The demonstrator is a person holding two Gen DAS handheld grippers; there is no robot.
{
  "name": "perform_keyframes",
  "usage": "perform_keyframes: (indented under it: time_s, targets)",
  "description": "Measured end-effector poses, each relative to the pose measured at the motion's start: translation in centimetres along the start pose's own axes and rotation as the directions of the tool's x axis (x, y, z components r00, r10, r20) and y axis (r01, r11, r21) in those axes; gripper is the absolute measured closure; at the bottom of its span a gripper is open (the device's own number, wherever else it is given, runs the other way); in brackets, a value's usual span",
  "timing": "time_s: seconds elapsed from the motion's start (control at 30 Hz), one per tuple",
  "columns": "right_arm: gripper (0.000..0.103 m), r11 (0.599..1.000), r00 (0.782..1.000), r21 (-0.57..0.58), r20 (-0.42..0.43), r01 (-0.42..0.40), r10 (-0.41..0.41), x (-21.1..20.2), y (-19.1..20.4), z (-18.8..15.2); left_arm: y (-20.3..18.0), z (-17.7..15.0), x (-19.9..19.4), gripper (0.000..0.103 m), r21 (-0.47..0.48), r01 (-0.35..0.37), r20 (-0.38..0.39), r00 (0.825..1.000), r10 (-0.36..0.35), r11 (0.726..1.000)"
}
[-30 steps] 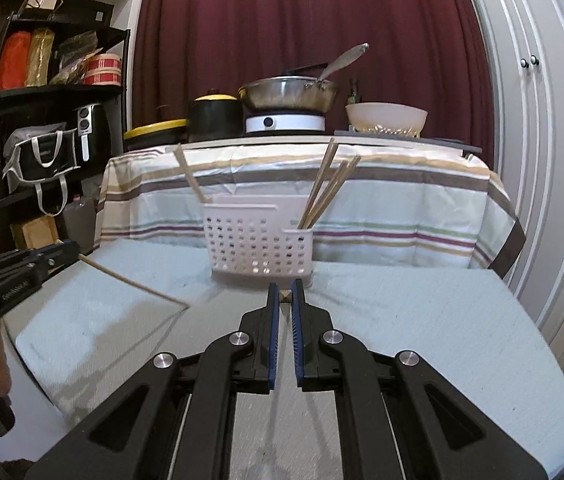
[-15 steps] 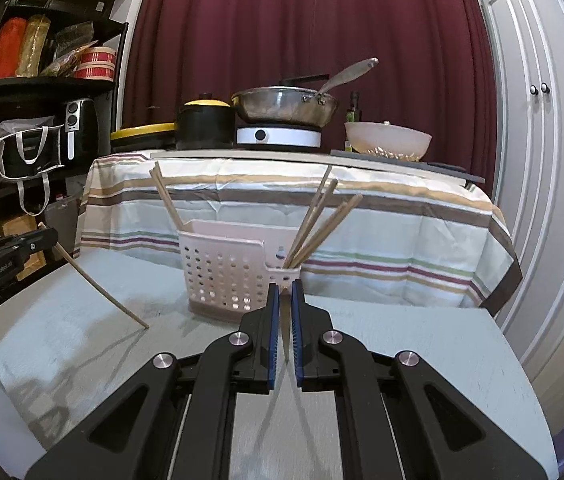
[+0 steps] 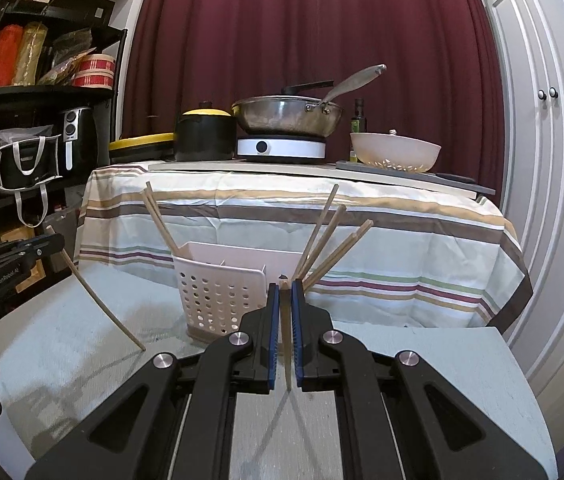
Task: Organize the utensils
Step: 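Carry the upright chopstick over the caddy and lower it in with the right tool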
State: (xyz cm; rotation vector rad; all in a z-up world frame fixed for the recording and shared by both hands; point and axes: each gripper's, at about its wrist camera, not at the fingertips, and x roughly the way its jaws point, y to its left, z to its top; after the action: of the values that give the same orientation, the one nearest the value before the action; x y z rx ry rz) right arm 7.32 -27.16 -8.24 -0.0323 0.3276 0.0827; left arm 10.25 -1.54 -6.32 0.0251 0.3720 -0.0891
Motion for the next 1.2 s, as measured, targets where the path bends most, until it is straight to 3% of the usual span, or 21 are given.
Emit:
perform_keyframes:
  time_s: [0.73,0.93,1.2]
  targets:
    - [0.096,1.000,0.999,0.025,0.034,-0.017,0.016,1.5,-1.4,2.2,-0.7,2.2,1.3,0.097,0.016,0.024,0.031,0.999,-0.024,1.000]
    - [0.096,0.998,0.997,0.042,0.053,-0.051,0.049,1.0,-1.8,3.7,-0.9,4.3,0.2,0.097,0.002,0.086,0.050,0.995,-0.086,0.996]
    - [0.096,0.997,0.989,0.018,0.130,-0.075,0.072,-0.2,-1.8,7.1,-1.2,8.9,-2.1,0.097,0.015,0.140,0.140,0.980,-0.140,0.990]
